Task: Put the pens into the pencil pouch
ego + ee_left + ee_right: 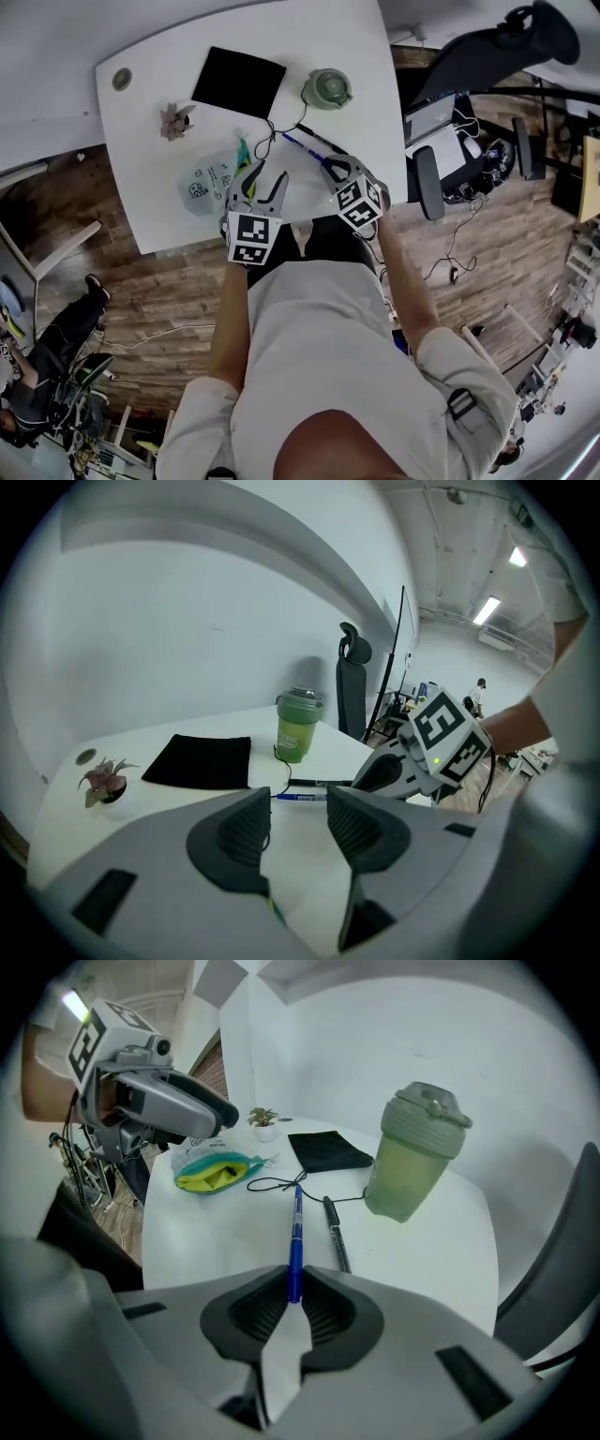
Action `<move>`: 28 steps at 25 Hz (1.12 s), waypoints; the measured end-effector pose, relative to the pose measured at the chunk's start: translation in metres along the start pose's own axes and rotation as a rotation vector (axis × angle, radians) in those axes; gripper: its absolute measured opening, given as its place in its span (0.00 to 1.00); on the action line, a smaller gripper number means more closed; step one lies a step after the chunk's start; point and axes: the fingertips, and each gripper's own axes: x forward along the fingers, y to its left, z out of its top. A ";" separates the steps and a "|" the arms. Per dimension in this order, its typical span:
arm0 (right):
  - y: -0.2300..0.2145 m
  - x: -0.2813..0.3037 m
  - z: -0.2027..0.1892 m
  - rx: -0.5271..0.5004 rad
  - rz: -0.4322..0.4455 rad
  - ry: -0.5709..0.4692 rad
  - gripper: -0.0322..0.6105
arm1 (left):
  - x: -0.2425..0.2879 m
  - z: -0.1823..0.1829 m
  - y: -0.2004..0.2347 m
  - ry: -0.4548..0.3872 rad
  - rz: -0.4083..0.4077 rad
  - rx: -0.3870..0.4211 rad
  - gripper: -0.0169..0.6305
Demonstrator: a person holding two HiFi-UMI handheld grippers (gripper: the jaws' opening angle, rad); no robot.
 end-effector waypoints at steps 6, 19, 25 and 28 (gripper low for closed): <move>0.016 -0.003 0.014 -0.060 0.047 -0.019 0.12 | -0.010 -0.015 0.014 0.024 0.091 -0.055 0.29; 0.034 -0.009 0.030 -0.157 0.116 -0.031 0.12 | -0.024 -0.061 0.051 0.095 0.268 -0.170 0.27; 0.041 -0.013 0.034 -0.192 0.142 -0.030 0.12 | -0.021 -0.079 0.062 0.134 0.305 -0.196 0.26; 0.046 -0.013 0.037 -0.210 0.157 -0.030 0.12 | -0.020 -0.084 0.066 0.157 0.328 -0.201 0.25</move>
